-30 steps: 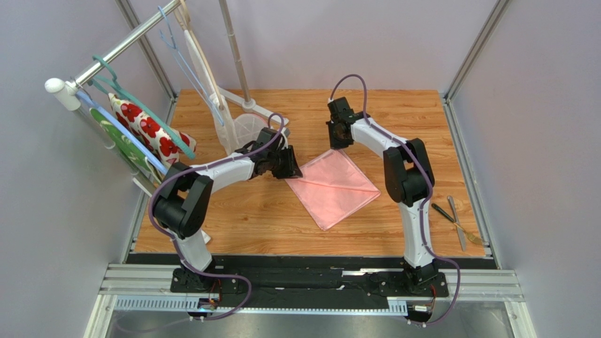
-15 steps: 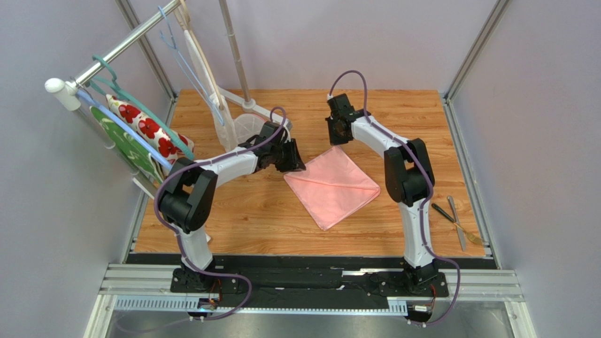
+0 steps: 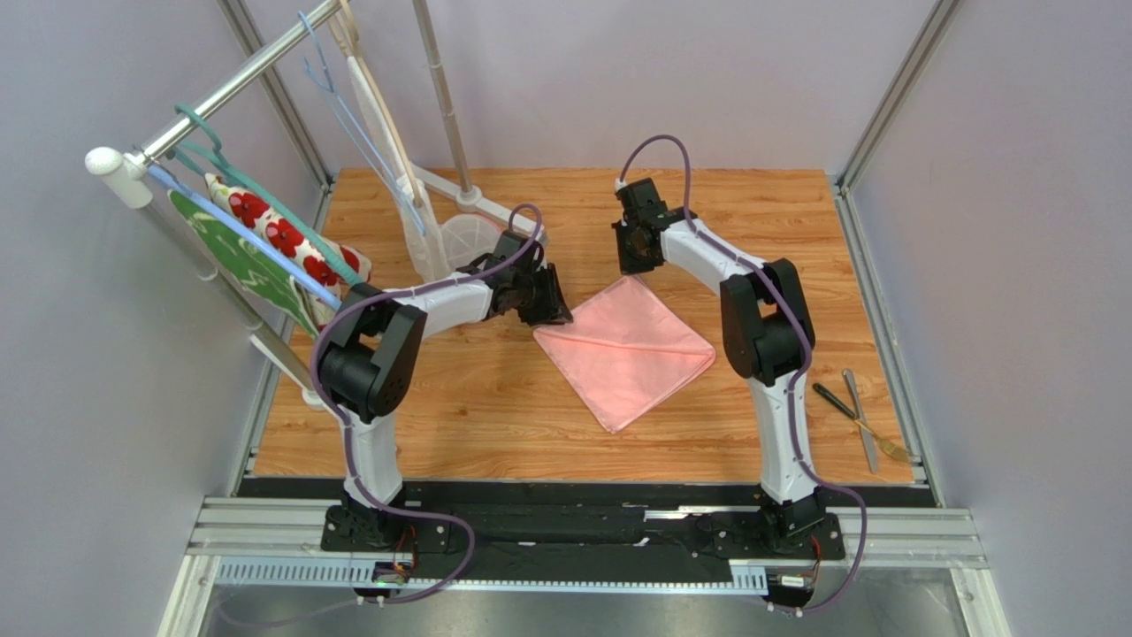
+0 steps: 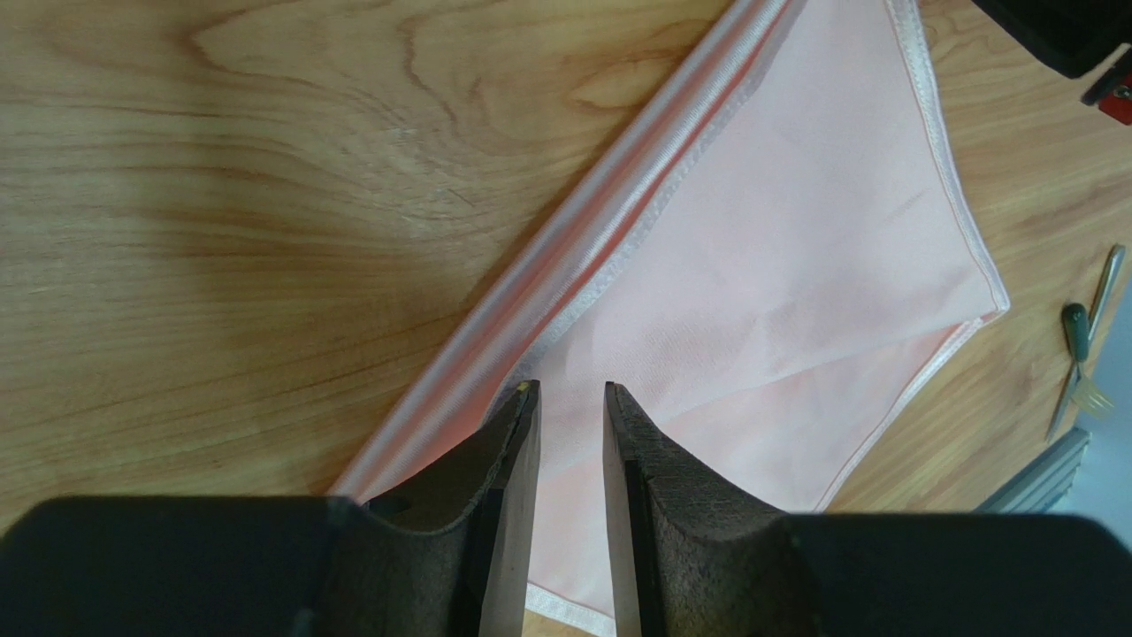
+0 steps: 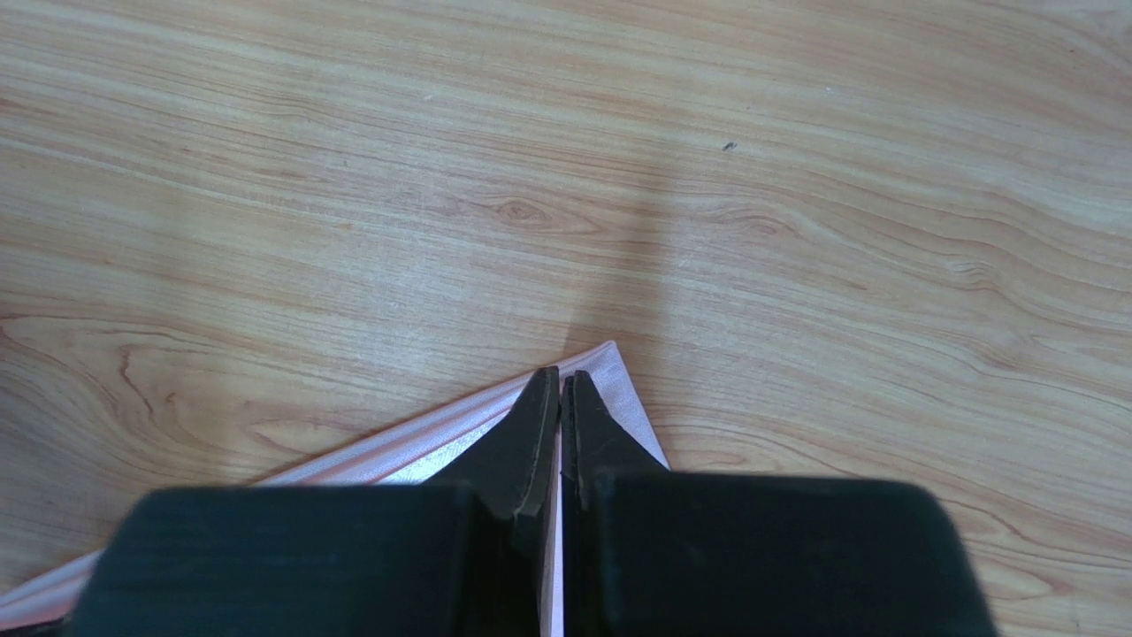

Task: Fold the napkin into a case and place the utensils inside
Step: Smooth out the upper triangle-folded napkin at the center of the board.

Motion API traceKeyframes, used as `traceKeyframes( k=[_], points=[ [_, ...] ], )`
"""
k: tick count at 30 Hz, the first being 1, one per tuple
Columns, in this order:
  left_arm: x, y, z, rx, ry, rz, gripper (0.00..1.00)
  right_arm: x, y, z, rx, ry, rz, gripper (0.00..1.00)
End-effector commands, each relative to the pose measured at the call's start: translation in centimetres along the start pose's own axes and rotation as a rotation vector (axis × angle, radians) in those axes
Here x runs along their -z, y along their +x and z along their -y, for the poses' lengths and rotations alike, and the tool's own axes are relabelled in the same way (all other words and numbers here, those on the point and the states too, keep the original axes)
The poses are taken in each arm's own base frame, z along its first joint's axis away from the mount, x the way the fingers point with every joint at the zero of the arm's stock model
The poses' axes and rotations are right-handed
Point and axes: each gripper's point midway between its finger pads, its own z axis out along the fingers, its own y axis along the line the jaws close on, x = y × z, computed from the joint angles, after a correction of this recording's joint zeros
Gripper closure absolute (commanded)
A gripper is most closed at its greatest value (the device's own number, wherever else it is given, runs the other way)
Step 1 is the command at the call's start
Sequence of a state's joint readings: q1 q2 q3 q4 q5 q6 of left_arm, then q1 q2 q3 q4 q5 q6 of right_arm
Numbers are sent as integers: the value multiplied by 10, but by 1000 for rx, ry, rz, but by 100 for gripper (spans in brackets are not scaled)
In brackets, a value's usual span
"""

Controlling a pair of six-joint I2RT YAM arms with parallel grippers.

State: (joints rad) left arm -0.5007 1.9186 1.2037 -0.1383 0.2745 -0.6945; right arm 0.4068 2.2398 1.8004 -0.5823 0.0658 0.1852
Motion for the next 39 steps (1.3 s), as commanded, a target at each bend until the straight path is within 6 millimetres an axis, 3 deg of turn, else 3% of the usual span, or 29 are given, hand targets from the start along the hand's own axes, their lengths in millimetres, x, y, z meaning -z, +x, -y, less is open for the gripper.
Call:
traceKeyframes(
  k=[1,14,24,34,39],
  points=[
    [-1,-21,-4,1,-18,51,67,-3,-20,-2,-4,-26,60,100],
    [-12,2,-36,22,-75,8,68,-12,-28,0,-23,-51,65,99],
    [5,7,-47,-20,-121,36,68,-24,-22,-3,-40,-91,45,99],
    [26,6,-44,-31,-125,54,68,-26,-20,3,-66,-96,32,100],
    [17,19,-68,-7,-178,22,68,-23,-22,1,-69,-105,38,100]
  ],
)
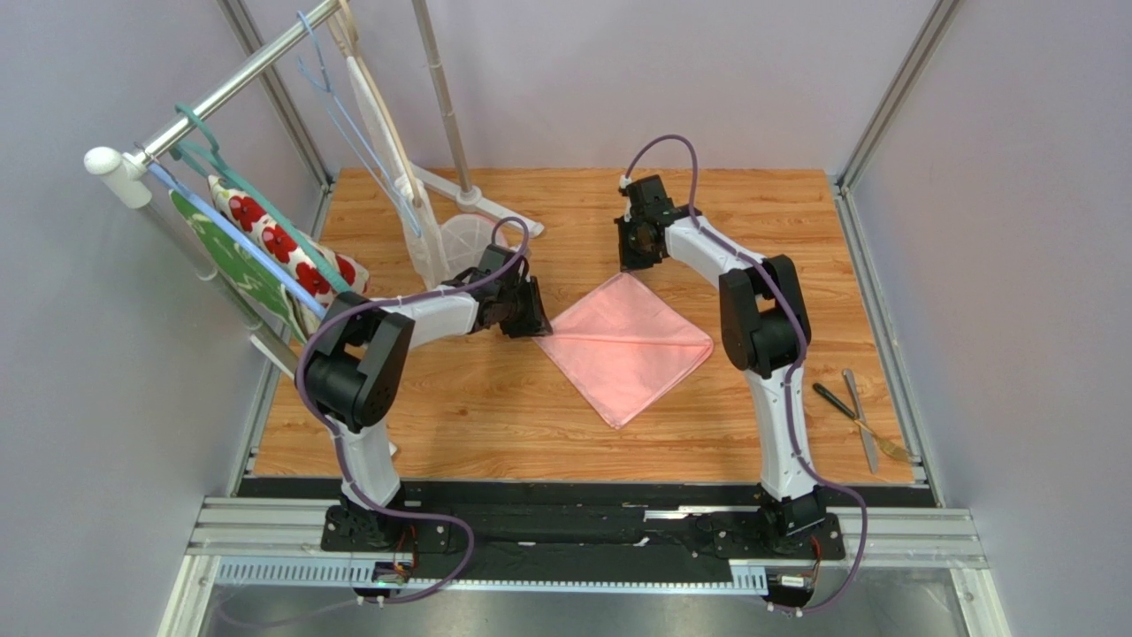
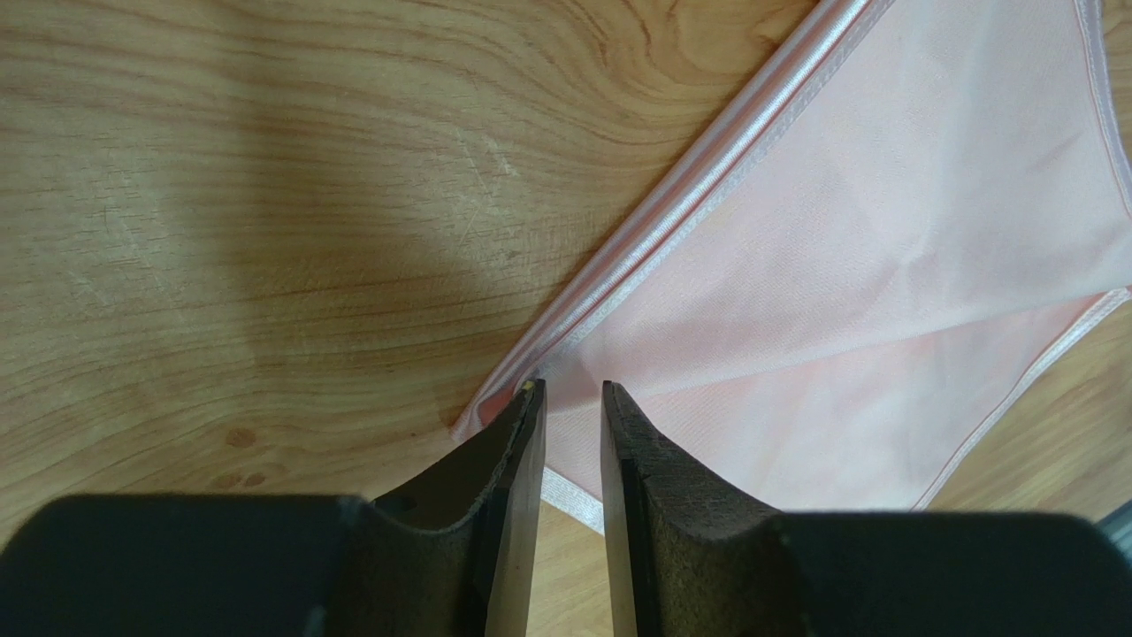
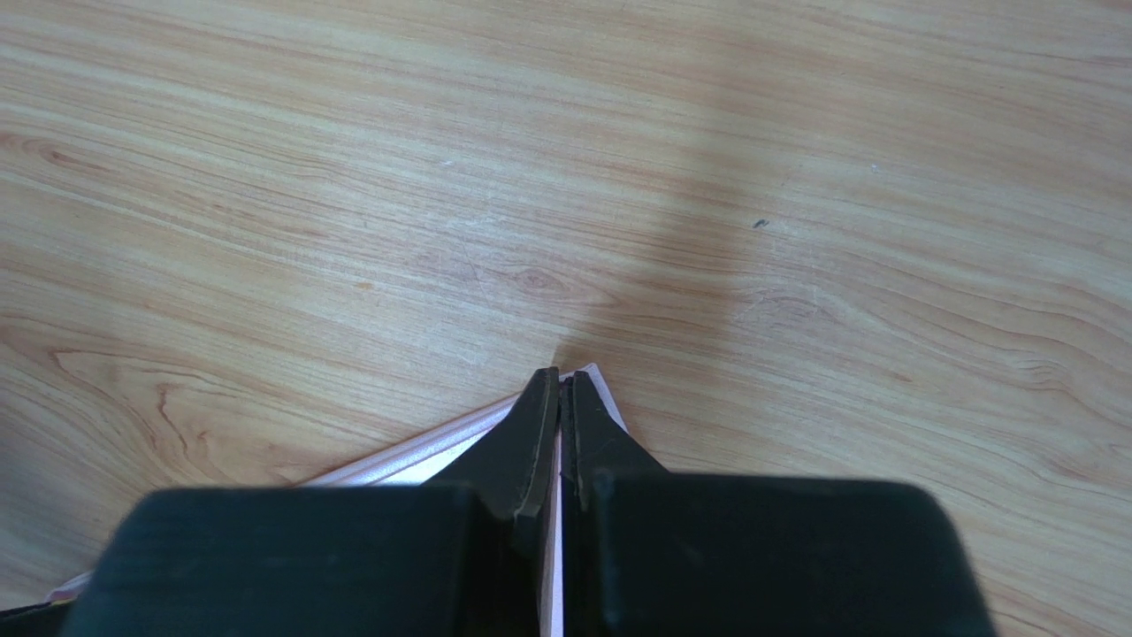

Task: Fold the napkin into a case and place the utensils inside
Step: Smooth out the upper triangle-folded napkin at the center of the board.

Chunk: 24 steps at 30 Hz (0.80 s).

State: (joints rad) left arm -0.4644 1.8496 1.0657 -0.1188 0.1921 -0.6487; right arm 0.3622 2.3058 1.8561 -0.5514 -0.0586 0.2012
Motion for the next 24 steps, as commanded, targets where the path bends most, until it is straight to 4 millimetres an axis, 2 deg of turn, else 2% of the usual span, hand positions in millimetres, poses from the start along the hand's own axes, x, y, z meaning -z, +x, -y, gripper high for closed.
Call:
traceKeyframes(
  k=[1,2,5,11,14,19,22,24],
  points=[
    [-1,6,-29,1,-80,0,68,-4,-13,1,-15,-10,40,100],
    [0,10,-33,-15,-94,-7,68,-4,-14,1,-21,-12,40,100],
    [6,1,-51,7,-153,32,68,-3,-14,-2,-26,-22,40,100],
    [14,-2,-53,6,-174,44,68,-2,-15,-3,-29,-32,42,100],
    [16,-4,-39,12,-107,49,69,-4,-14,-4,-28,-34,39,100],
    [35,-24,12,-72,-34,107,69,-4,-13,-6,-40,-50,35,100],
    [44,-36,29,-81,3,138,69,-3,-14,-9,-43,-58,37,100],
    [45,-42,33,-87,9,150,69,-3,-15,-9,-44,-58,40,100]
  ],
)
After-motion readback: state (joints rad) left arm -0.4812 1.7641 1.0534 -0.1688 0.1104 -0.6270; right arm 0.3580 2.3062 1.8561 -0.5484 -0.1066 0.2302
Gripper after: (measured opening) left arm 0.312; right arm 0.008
